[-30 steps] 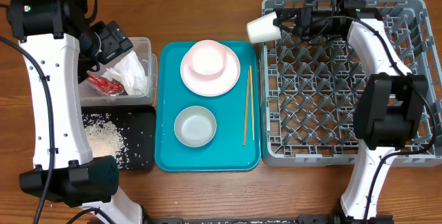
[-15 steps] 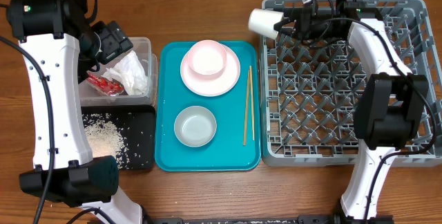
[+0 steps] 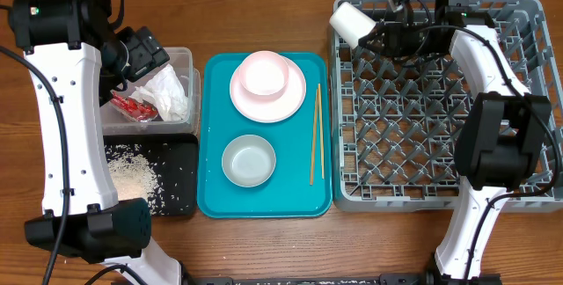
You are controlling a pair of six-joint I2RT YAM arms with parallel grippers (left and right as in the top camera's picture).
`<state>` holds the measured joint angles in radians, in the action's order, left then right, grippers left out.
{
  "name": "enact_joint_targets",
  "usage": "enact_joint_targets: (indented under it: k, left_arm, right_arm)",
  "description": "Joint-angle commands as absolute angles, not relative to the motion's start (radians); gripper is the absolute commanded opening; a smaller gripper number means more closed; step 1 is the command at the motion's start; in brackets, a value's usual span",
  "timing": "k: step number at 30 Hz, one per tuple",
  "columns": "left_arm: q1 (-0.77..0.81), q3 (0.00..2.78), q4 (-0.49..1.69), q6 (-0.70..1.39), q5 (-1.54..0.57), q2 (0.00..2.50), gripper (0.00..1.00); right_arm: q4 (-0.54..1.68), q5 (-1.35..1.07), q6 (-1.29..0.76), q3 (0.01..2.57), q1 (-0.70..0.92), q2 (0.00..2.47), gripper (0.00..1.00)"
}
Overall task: Sort waste into correct bins and load items into the dishwasher
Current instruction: 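Place the white cup upright in the rack's back-left corner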
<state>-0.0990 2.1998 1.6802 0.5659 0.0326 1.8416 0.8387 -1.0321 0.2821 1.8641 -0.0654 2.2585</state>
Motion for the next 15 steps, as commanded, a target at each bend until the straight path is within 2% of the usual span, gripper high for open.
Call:
enact_joint_targets:
  k: [1,11,15]
  left_arm:
    - [-0.098,2.202,1.682,0.554,0.029,1.833,1.00]
    - [-0.098,2.202,1.682,0.554,0.029,1.833,1.00]
    - [-0.098,2.202,1.682,0.554,0.029,1.833,1.00]
  right_arm:
    - [0.846,-1.015,0.322,1.858,-0.075,2.269,0.04]
    - [0.966,-0.943,0.207,1.860,-0.136,2.267,0.11]
    - [0.973,-0.944,0.120,1.860,-0.179,2.257,0.24]
